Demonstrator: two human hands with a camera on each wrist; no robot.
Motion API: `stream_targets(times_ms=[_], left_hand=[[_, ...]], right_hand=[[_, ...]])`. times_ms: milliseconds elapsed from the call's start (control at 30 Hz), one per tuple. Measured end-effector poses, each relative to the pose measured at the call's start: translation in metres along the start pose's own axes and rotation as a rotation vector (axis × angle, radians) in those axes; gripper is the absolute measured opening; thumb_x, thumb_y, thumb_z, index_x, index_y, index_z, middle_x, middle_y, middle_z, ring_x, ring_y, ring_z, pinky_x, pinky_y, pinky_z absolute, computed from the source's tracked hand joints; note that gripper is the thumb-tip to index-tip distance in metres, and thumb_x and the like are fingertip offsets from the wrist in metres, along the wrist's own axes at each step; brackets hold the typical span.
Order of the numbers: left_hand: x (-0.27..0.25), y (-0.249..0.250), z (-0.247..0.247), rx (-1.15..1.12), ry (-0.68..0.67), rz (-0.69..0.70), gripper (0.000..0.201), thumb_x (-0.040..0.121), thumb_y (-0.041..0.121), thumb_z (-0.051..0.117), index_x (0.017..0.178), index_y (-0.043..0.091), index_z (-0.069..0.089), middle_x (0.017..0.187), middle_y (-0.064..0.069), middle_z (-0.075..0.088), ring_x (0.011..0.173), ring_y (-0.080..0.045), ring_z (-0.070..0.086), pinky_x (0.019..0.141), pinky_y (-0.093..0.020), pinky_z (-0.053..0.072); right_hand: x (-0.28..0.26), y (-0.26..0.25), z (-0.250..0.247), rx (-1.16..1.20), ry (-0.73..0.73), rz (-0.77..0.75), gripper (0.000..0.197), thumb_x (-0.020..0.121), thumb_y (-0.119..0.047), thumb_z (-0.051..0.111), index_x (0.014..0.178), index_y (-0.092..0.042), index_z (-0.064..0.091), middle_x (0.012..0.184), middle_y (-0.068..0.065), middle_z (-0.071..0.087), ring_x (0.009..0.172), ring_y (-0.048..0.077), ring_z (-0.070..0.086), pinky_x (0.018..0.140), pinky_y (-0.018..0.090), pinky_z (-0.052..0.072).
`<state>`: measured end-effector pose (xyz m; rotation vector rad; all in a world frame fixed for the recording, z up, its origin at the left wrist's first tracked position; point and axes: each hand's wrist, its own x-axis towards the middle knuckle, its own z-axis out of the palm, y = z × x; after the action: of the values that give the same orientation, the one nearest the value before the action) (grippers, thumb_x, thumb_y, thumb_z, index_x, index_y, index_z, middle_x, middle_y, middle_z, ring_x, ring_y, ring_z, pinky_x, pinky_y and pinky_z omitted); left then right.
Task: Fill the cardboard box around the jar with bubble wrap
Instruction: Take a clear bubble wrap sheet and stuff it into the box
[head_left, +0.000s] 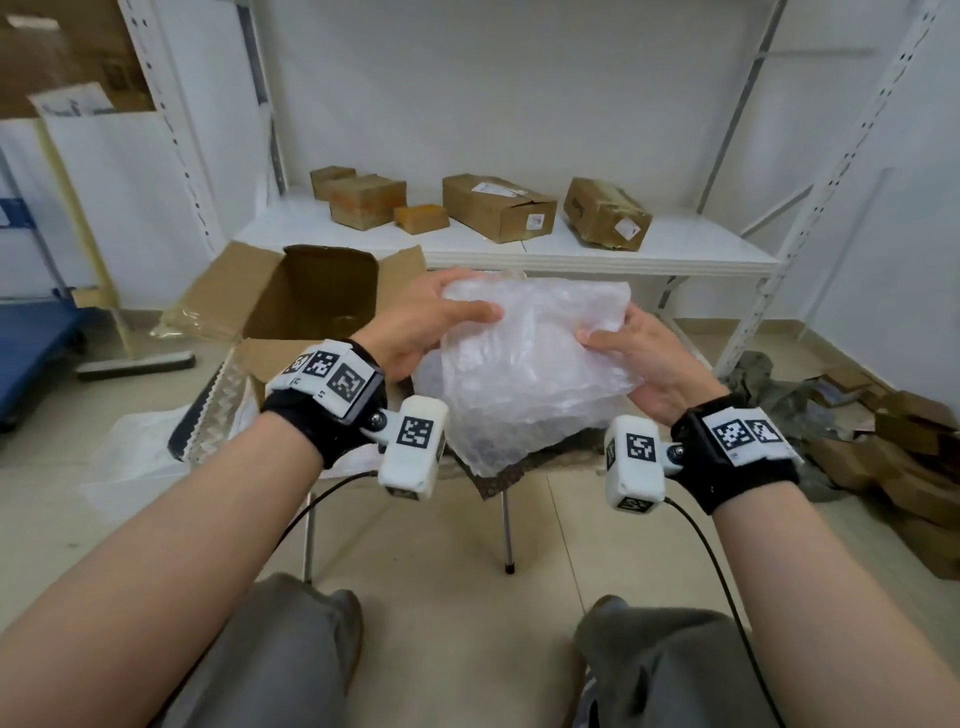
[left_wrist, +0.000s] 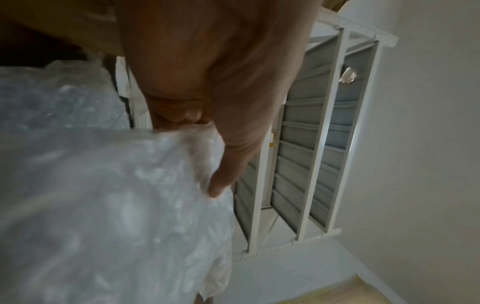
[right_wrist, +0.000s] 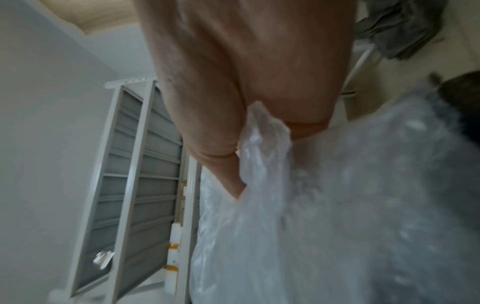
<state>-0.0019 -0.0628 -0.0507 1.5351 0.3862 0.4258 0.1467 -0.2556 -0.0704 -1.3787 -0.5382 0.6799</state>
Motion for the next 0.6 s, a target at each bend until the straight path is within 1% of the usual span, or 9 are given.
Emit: stream_targets(times_ms=[133,200,300,333,400,433,500,567,600], left_hand=[[-0.010,0.040,-0.040,-0.136,0.129,0.106,0.044,0.079,-0.001,0.075,0.121,0.006,0.063,0.110,-0.012,0.073,0.099,-0.027,0.072,0.083,-0.037,0.060],[-0.011,0.052,-0.065,-0.221,0.252,0.128,0.046,0.077,-0.002,0.076,0.120,0.005,0.062,0.111,-0.013,0.072,0.099,-0.030,0.071,0.078,-0.037,0.060],[-0.008,0.060,-0.093,-0.376,0.372,0.140,0.050,0.076,-0.005,0.075,0.123,0.002,0.059,0.111,-0.016,0.071,0.092,-0.030,0.072,0.068,-0.033,0.060],[-0.007,0.061,-0.101,-0.409,0.385,0.136,0.047,0.078,-0.006,0.074,0.121,0.002,0.059,0.110,-0.017,0.071,0.090,-0.029,0.072,0.065,-0.032,0.059],[-0.006,0.061,-0.114,-0.449,0.373,0.103,0.036,0.082,-0.005,0.071,0.116,0.002,0.062,0.105,-0.016,0.073,0.088,-0.027,0.073,0.064,-0.032,0.060],[-0.005,0.060,-0.120,-0.459,0.353,0.088,0.030,0.084,-0.004,0.070,0.112,0.003,0.063,0.102,-0.016,0.073,0.087,-0.027,0.073,0.065,-0.032,0.060],[-0.002,0.055,-0.132,-0.448,0.339,0.075,0.025,0.085,-0.002,0.069,0.109,0.003,0.064,0.101,-0.015,0.074,0.086,-0.025,0.074,0.066,-0.032,0.060],[0.004,0.048,-0.146,-0.309,0.377,0.079,0.030,0.084,0.005,0.073,0.112,0.002,0.064,0.104,-0.014,0.074,0.091,-0.026,0.073,0.069,-0.032,0.059],[0.008,0.044,-0.153,-0.144,0.401,0.086,0.028,0.083,0.011,0.075,0.108,0.003,0.065,0.101,-0.011,0.074,0.092,-0.026,0.072,0.071,-0.032,0.059]], right_hand=[[0.008,-0.024,0.047,0.185,0.060,-0.073,0.040,0.098,-0.030,0.062,0.134,-0.013,0.058,0.124,0.010,0.071,0.114,0.028,0.068,0.098,0.044,0.055],[0.014,-0.033,0.077,0.314,0.008,-0.057,0.045,0.098,-0.044,0.058,0.133,-0.015,0.059,0.117,0.008,0.075,0.112,0.025,0.070,0.095,0.040,0.056],[0.026,-0.042,0.119,0.412,-0.084,-0.018,0.054,0.092,-0.050,0.064,0.131,-0.014,0.058,0.109,0.008,0.077,0.109,0.026,0.071,0.098,0.044,0.055],[0.030,-0.043,0.134,0.387,-0.118,-0.003,0.055,0.090,-0.048,0.067,0.133,-0.014,0.056,0.112,0.008,0.076,0.110,0.026,0.071,0.100,0.044,0.054],[0.040,-0.047,0.161,0.283,-0.158,0.009,0.049,0.090,-0.033,0.071,0.132,-0.013,0.057,0.116,0.008,0.074,0.110,0.026,0.069,0.100,0.040,0.052],[0.046,-0.049,0.172,0.234,-0.147,0.014,0.046,0.089,-0.024,0.072,0.131,-0.009,0.058,0.116,0.009,0.073,0.106,0.027,0.068,0.095,0.037,0.053],[0.059,-0.050,0.189,0.186,-0.104,0.017,0.045,0.088,-0.008,0.071,0.130,0.000,0.058,0.116,0.016,0.071,0.096,0.029,0.067,0.076,0.033,0.054],[0.073,-0.047,0.200,0.178,-0.053,-0.005,0.043,0.087,0.000,0.069,0.128,0.003,0.058,0.118,0.017,0.070,0.093,0.028,0.069,0.068,0.034,0.057],[0.078,-0.045,0.204,0.153,-0.021,-0.017,0.042,0.086,0.001,0.069,0.127,0.002,0.058,0.117,0.016,0.070,0.095,0.028,0.070,0.072,0.038,0.060]])
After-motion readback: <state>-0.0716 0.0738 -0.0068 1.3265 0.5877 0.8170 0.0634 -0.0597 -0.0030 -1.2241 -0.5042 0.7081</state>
